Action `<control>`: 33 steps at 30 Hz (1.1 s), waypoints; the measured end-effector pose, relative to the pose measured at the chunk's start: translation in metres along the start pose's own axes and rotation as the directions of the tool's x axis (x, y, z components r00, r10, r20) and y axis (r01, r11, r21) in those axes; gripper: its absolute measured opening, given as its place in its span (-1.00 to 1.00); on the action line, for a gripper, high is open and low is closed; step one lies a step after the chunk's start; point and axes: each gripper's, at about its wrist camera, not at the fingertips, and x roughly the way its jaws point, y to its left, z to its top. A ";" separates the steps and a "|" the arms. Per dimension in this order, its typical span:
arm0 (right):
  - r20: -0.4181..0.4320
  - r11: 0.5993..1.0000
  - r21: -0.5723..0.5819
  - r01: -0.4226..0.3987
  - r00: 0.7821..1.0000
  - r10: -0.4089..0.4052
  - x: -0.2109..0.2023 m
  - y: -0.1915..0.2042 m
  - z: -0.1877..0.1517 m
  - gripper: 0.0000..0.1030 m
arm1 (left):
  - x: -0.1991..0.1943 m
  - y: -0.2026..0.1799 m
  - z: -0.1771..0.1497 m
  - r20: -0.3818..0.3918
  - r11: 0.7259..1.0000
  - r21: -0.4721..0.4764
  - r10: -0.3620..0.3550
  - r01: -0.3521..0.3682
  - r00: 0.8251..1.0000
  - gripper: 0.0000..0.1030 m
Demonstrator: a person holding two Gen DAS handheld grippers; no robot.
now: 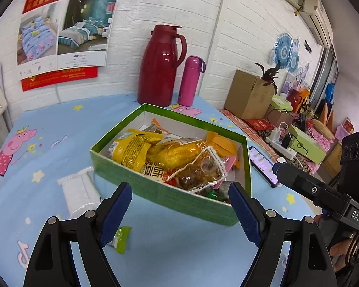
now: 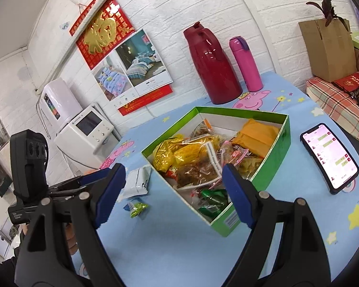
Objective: Organize snacks
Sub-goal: 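Move both tools to the small blue-green packet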
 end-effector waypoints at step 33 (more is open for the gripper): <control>-0.436 0.996 0.039 -0.078 0.896 0.087 0.161 0.066 -0.086 0.04 | 0.044 0.157 -0.058 -0.222 0.946 -0.288 -0.215 0.147 0.951 -0.02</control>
